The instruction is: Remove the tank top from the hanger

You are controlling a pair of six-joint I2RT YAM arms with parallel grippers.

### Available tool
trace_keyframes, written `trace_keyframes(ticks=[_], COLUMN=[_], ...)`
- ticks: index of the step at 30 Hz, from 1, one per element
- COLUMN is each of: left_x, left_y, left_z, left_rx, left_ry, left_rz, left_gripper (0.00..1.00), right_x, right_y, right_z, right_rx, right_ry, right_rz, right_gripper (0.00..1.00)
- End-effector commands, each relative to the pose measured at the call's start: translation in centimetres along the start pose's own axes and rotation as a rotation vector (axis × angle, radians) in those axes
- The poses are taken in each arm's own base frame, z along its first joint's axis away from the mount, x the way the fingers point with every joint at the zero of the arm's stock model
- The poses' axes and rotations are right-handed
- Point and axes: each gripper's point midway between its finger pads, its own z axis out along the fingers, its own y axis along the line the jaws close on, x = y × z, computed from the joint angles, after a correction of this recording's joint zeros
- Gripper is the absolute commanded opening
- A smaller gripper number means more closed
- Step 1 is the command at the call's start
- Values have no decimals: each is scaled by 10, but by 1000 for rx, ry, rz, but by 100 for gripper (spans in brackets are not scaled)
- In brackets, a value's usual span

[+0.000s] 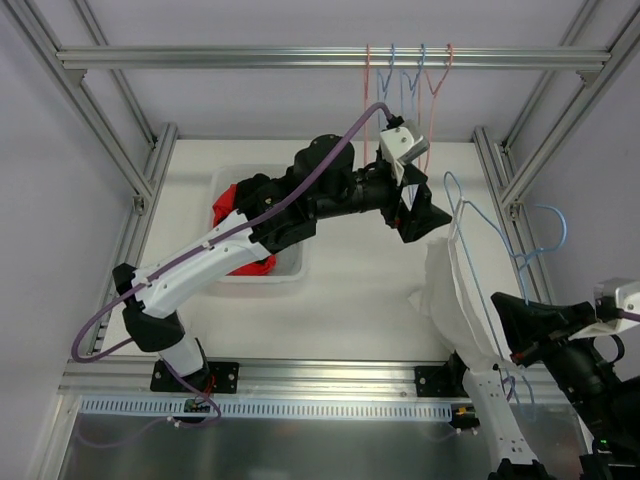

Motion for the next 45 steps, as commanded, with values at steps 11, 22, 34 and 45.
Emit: trace_keyframes(ticks=[11,22,34,45], left_x=[-2,8,-24,0], left_y=[-5,-2,72,81], left_z=[31,40,-69,-140], left_rx=[72,68,-579,-675], left_ry=[-32,-16,-223,-259], left_rz=[55,41,-71,-141], left_gripper=[69,15,0,0], right_x=[-15,-19,21,-9], right_y=[18,20,37,63], right_z=[-14,-14,-15,-33], right_rx=[-108,-120,-370,-621], right_ry=[-4,-15,133,-10], right_rz=[19,19,-88,-181], right_gripper=[0,0,0,0])
